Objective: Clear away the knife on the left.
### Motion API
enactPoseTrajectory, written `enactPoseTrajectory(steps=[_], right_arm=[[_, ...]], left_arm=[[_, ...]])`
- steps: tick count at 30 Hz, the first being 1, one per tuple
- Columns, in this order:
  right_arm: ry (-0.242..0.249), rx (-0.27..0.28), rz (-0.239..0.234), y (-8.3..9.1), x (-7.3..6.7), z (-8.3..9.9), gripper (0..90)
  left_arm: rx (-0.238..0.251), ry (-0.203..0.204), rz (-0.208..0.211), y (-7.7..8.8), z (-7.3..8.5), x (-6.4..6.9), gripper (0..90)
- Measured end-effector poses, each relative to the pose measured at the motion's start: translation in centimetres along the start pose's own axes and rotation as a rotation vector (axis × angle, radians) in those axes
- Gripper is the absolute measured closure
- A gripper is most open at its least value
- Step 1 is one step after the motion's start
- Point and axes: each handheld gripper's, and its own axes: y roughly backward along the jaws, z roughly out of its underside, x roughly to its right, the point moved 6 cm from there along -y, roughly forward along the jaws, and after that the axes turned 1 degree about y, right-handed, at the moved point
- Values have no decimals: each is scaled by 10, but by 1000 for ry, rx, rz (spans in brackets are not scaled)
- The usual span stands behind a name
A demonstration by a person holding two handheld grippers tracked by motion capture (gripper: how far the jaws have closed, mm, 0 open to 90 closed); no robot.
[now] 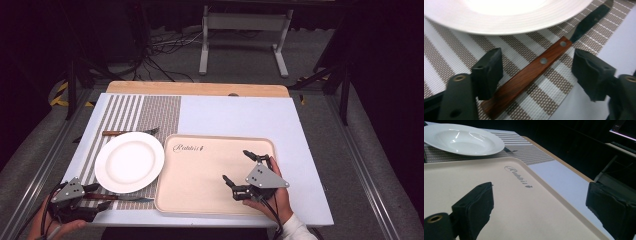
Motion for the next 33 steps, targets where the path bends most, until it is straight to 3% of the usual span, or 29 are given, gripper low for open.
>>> enactPoseTrajectory(steps=[5, 13, 14, 18, 25, 33], right_arm=[[4, -9, 0, 0, -1, 1, 88], [29, -26, -18, -2, -6, 3, 97], [35, -31, -19, -3, -7, 3, 97], [39, -43, -26, -4, -9, 4, 107], [70, -74, -47, -8, -13, 8, 112], [66, -75, -49, -8, -13, 8, 110]], left_arm=[[-3, -30, 28, -3, -5, 6, 378], [10, -99, 90, -7, -10, 11, 606], [11, -89, 104, -8, -10, 12, 647], [6, -116, 121, -8, -11, 12, 752], [6, -143, 117, -7, -11, 14, 770], [17, -168, 155, 5, -8, 23, 770]])
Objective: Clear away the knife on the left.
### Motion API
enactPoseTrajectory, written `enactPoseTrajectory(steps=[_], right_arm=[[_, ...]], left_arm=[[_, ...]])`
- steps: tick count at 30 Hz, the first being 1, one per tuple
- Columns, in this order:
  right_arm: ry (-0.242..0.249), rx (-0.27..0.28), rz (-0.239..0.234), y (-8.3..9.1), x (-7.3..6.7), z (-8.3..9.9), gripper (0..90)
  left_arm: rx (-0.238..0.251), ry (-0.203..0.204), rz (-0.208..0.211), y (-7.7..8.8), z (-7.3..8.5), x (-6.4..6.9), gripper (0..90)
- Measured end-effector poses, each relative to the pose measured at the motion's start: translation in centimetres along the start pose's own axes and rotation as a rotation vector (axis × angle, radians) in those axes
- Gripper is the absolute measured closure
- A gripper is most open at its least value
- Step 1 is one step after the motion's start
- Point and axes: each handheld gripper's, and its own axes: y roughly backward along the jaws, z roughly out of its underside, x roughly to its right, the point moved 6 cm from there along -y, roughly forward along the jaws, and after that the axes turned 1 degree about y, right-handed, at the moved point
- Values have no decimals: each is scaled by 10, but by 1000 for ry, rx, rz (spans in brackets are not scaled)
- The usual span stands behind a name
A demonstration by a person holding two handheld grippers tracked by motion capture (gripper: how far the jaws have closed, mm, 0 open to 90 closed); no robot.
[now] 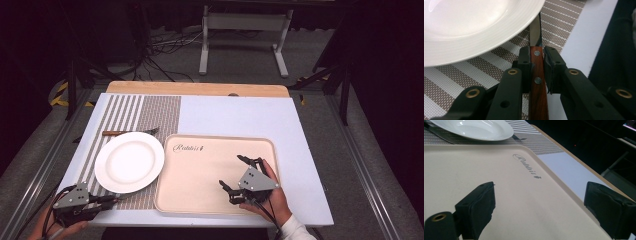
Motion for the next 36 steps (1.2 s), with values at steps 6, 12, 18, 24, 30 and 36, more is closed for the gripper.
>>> enactPoseTrajectory(steps=[6, 12, 18, 24, 30, 36], right_arm=[[-5, 1, -2, -1, 0, -1, 109], [-6, -3, -5, -1, -1, 0, 108], [-7, 3, -4, -1, -1, -1, 108], [-19, 10, 4, 1, 1, -1, 109], [-25, 18, 20, 5, 4, -1, 109], [-38, 27, 45, 12, 9, -1, 110]], left_arm=[[5, -32, -8, 10, -3, 8, 770], [24, -55, -9, 12, -8, 14, 771], [40, -57, -6, 9, -16, 18, 771], [80, -61, -11, 6, -33, 20, 770], [86, -54, -54, -4, -52, 17, 771], [90, -63, -80, -17, -74, 17, 771]])
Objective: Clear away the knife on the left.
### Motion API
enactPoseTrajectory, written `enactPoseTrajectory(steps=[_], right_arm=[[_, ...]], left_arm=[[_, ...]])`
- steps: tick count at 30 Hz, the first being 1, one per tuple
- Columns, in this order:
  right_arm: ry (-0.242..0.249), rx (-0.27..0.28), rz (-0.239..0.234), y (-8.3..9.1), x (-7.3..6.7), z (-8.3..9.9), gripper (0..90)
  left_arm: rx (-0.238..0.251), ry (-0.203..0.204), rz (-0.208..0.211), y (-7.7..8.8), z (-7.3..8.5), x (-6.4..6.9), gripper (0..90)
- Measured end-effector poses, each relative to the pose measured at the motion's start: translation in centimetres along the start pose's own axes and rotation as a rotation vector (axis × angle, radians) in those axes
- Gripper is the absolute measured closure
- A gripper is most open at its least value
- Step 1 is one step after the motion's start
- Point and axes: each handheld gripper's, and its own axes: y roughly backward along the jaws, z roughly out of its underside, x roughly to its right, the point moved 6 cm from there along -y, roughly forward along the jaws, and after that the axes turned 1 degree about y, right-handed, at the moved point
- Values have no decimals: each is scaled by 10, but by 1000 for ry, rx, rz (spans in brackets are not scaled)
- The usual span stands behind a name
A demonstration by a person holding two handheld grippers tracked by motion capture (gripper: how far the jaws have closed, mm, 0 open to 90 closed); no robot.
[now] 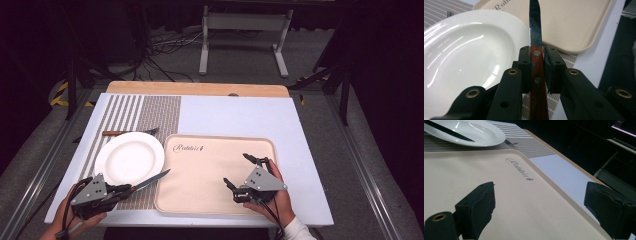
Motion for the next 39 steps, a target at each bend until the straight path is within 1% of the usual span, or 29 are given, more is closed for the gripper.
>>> enactPoseTrajectory(steps=[7, 10, 11, 12, 16, 18, 19, 21, 23, 25, 30, 31, 32, 33, 35, 36, 37, 38, 39], right_arm=[[-7, 10, 23, 7, 5, 0, 112], [-14, 13, 31, 9, 8, 0, 112], [-13, 15, 33, 9, 8, 0, 112], [-16, 17, 34, 10, 9, 0, 112], [-20, 20, 43, 11, 10, -1, 113], [-19, 20, 46, 11, 11, -1, 113], [-22, 20, 47, 11, 11, -1, 113], [-24, 21, 49, 11, 12, -1, 113], [-28, 19, 51, 11, 12, 0, 113], [-29, 16, 51, 11, 13, 0, 113], [-28, 14, 50, 11, 13, 1, 113], [-25, 14, 51, 11, 12, 0, 114], [-24, 14, 51, 11, 12, 0, 113], [-26, 13, 51, 11, 13, 1, 114], [-28, 10, 49, 10, 13, 1, 114], [-27, 8, 48, 10, 12, 1, 114], [-22, 7, 47, 10, 12, 1, 115], [-18, 7, 44, 10, 11, 1, 117], [-16, 5, 42, 9, 11, 1, 118]], left_arm=[[22, -15, -11, -19, -27, -4, 771], [30, -11, -17, -26, -38, -5, 771], [33, -8, -11, -29, -41, -5, 770], [35, -17, -21, -31, -45, -6, 771], [36, -6, -23, -42, -56, -5, 771], [33, -2, -13, -48, -62, -3, 771], [33, -7, -16, -49, -63, -3, 770], [27, -5, -7, -55, -67, -1, 771], [20, -9, -16, -61, -72, 1, 771], [9, -12, -14, -67, -76, 3, 771], [-10, -7, -1, -88, -87, 9, 770], [-10, -7, -1, -88, -87, 9, 770], [-17, -6, 3, -92, -88, 11, 770], [-35, -2, -3, -101, -90, 13, 770], [-49, 12, 6, -109, -92, 18, 770], [-56, 12, 6, -113, -92, 20, 770], [-56, 12, 6, -113, -92, 20, 771], [-68, 11, 16, -120, -93, 26, 770], [-75, 7, 18, -122, -92, 28, 770]])
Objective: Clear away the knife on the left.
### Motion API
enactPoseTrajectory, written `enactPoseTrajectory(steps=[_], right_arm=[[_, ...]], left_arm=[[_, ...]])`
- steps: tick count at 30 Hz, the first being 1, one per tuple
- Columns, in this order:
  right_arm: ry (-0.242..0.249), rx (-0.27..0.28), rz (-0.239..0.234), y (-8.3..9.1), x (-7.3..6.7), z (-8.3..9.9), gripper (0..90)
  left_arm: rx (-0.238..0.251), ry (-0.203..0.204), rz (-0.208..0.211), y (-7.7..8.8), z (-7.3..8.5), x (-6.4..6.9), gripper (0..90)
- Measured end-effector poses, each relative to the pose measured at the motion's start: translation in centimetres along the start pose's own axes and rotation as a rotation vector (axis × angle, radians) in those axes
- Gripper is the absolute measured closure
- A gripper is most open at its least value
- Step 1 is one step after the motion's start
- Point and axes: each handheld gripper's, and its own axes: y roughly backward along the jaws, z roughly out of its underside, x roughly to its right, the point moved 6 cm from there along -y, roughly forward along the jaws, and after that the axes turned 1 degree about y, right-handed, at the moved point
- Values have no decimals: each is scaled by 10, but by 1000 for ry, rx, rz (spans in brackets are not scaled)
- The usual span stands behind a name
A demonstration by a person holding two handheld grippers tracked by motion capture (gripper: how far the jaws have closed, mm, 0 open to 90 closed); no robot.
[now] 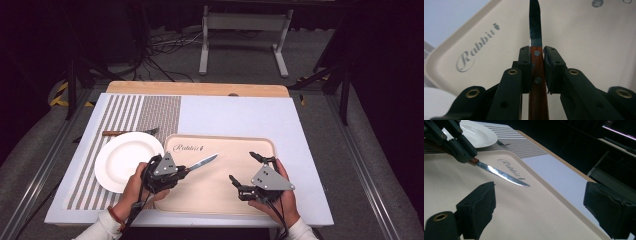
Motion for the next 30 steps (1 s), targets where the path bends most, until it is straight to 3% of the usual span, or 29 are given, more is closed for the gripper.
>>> enactPoseTrajectory(steps=[9, 12, 19, 24, 26, 28, 30], right_arm=[[16, -15, -23, -2, -5, 1, 121], [16, -12, -24, -2, -4, 1, 121], [18, -19, -25, -2, -5, 2, 121], [27, -25, -23, -2, -3, 4, 121], [27, -21, -20, -2, -2, 3, 121], [29, -14, -14, -1, -1, 2, 125], [30, -12, -10, 0, -1, 2, 127]], left_arm=[[-32, 16, 15, -12, 4, 11, 770], [-30, 50, 21, -14, 7, 12, 770], [-57, 56, 31, -19, 14, 15, 765], [-16, 65, 57, -12, 10, 9, 695], [-8, 57, 64, -7, 8, 7, 580], [3, 2, 73, -2, 5, 4, 683], [10, -8, 85, 0, 3, 3, 847]])
